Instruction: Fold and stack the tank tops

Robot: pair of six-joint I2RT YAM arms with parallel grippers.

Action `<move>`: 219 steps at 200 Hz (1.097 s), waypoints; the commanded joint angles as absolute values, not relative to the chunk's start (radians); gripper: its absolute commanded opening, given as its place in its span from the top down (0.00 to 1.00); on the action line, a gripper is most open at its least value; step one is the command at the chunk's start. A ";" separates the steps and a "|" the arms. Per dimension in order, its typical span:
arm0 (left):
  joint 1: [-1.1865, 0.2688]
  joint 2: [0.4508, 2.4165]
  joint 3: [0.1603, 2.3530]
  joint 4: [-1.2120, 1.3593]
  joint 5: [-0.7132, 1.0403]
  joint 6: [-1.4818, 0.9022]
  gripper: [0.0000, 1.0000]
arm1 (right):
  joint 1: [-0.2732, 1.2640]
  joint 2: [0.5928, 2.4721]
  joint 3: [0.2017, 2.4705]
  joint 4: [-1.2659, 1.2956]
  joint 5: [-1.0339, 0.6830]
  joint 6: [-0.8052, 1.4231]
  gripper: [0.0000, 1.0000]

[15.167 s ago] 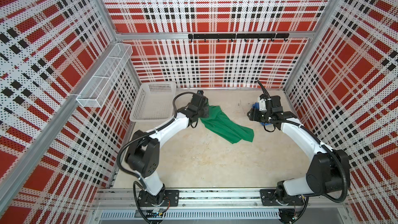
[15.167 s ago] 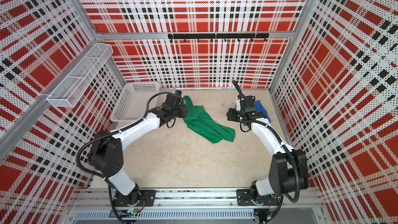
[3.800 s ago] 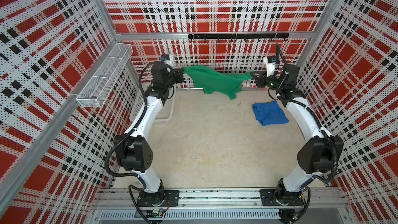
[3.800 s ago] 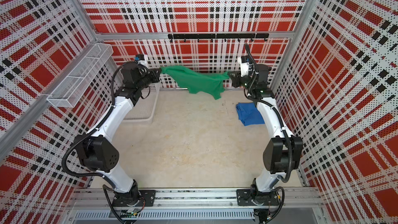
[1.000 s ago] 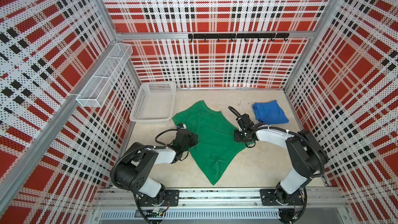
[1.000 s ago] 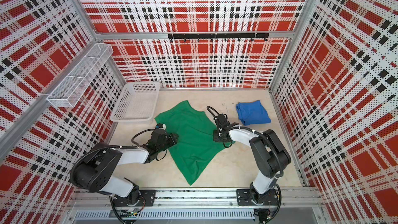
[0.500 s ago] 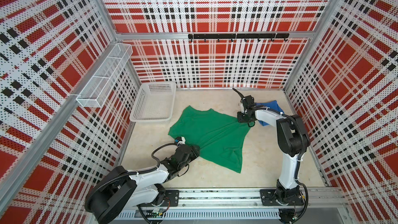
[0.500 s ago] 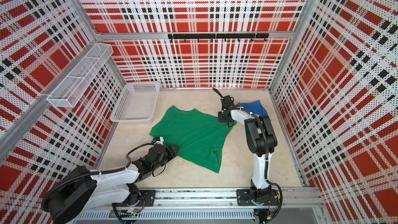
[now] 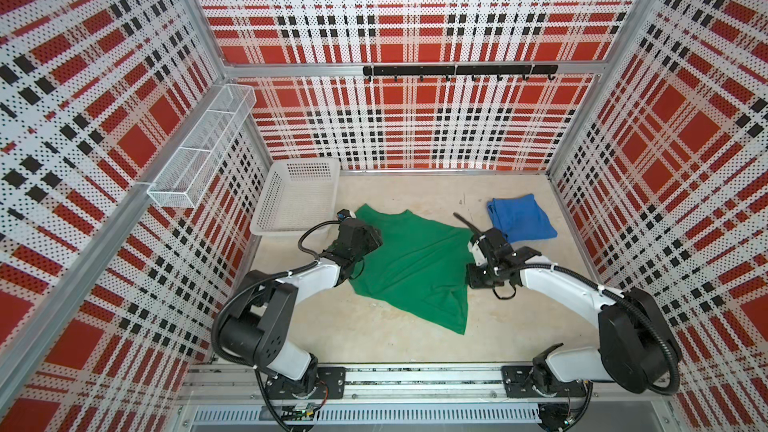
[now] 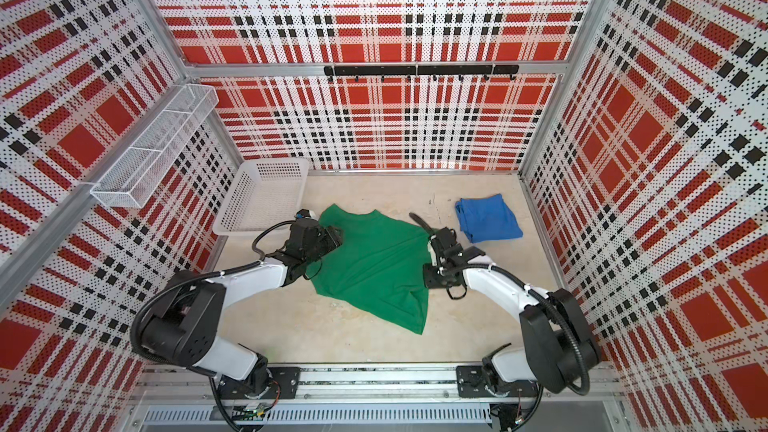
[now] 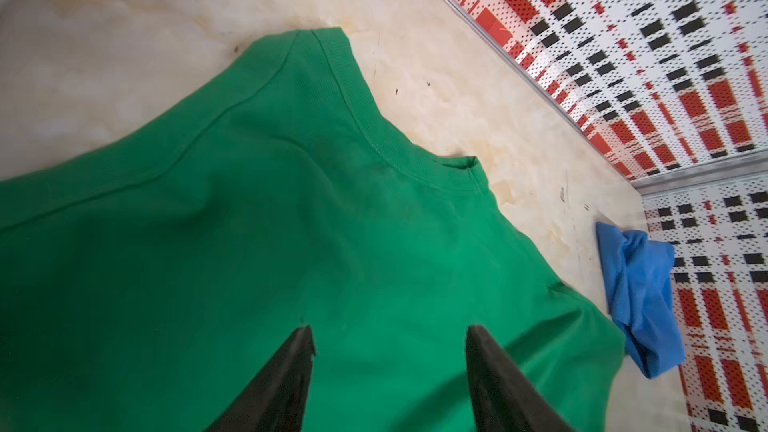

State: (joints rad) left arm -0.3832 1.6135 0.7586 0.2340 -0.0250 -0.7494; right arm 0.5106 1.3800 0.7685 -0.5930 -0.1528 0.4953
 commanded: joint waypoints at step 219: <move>-0.222 1.623 0.247 0.623 0.072 -0.865 0.38 | 0.542 1.368 0.680 -0.436 -0.219 0.618 0.85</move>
State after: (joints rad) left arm -0.2176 1.6184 0.3164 0.7704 0.0898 -0.8272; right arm 0.5282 1.3598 0.6899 -0.4694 -0.2058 0.6037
